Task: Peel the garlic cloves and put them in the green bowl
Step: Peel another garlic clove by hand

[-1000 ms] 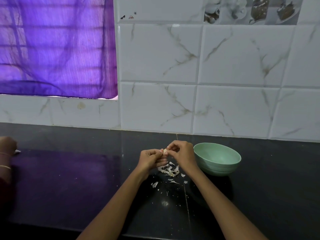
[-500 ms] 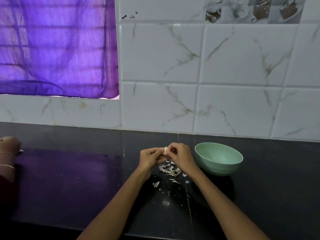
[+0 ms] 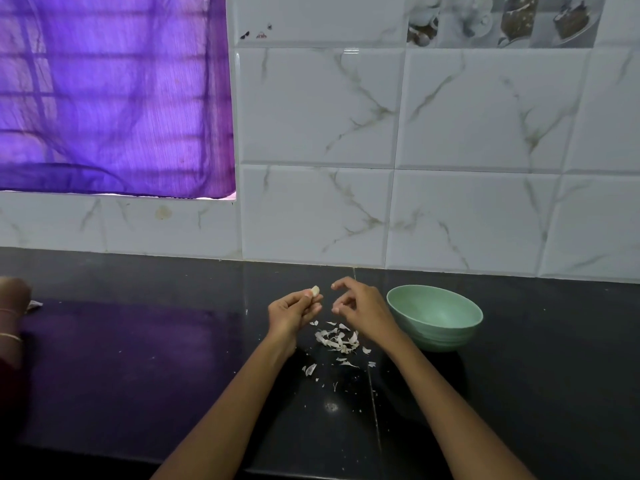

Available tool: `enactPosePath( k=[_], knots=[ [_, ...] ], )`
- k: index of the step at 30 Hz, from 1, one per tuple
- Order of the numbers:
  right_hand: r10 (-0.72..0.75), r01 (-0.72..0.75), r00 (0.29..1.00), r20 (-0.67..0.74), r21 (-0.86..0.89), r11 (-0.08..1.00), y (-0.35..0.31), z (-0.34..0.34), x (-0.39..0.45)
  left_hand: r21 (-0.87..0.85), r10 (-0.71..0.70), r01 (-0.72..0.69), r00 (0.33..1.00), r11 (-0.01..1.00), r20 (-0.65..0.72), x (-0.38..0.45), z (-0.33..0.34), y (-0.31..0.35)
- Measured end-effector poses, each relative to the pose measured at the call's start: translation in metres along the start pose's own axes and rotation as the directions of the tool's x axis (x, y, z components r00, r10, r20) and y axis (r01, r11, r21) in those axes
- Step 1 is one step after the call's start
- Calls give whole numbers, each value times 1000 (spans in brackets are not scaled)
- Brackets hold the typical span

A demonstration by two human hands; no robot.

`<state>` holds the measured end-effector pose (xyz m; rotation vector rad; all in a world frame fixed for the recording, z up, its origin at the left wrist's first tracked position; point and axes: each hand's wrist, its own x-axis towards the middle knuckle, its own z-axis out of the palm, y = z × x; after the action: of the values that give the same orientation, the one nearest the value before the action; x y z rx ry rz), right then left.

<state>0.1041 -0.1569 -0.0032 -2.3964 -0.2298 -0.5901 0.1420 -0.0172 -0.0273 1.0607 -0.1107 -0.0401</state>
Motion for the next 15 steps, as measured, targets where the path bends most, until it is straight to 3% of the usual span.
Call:
enactPosePath(
  k=[6,9,15],
  knots=[
    [59,-63,998,-27,-169,984,-2,-2,-1,71,60,-63,997,996,44,-2,0,0],
    [87,-77,996,36,-211,974,3,-4,-1,98,66,-71,997,993,48,-2,0,0],
    [-49,41,997,-68,-109,993,-4,-2,-1,191,53,-74,993,979,109,-4,2,-3]
  ],
)
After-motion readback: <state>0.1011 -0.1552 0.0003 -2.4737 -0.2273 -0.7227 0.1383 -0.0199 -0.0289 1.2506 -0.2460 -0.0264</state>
